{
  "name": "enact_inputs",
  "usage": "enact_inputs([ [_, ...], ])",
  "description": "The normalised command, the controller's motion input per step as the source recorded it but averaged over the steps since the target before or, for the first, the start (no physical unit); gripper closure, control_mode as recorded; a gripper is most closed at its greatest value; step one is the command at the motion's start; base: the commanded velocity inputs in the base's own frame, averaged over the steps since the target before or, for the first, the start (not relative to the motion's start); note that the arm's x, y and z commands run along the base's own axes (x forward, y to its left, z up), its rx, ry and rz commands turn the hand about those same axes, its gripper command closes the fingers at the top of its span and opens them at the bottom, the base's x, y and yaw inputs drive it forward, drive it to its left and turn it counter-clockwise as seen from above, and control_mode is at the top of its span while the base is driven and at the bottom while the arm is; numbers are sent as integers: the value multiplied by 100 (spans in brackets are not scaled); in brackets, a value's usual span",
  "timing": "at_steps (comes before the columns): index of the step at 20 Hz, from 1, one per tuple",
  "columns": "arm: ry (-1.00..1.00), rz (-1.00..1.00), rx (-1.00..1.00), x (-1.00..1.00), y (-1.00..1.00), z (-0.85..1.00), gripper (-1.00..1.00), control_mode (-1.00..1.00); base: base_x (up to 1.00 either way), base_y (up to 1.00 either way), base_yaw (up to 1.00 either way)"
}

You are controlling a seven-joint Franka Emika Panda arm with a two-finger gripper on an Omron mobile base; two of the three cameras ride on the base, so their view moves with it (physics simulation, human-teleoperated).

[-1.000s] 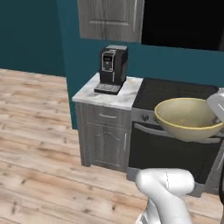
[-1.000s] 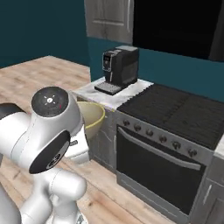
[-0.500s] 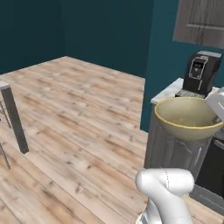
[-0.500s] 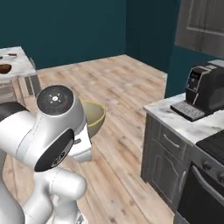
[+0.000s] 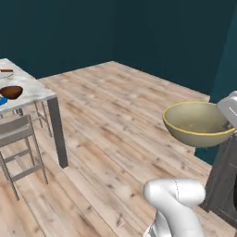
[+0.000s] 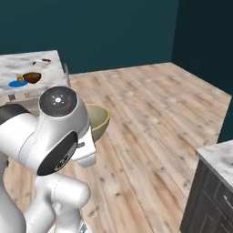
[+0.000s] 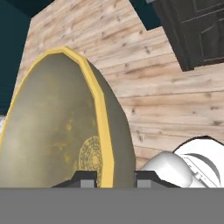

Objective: Take the smaller bowl and place it next to the appetizer plate on the dining counter , and place the larger bowl next to the plate with cooked food.

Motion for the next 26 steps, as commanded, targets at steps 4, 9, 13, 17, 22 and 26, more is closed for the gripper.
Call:
enact_inputs([
  [4, 0, 0, 0, 0, 0, 0, 100, 100, 100, 1, 39],
  [9, 0, 0, 0, 0, 0, 0, 100, 100, 100, -10, 37],
  [13, 0, 0, 0, 0, 0, 0, 100, 100, 100, -16, 39],
  [17, 0, 0, 0, 0, 0, 0, 100, 100, 100, -9, 38],
  [22, 0, 0, 0, 0, 0, 0, 100, 100, 100, -23, 37],
  [26, 0, 0, 0, 0, 0, 0, 100, 100, 95, -66, 45],
])
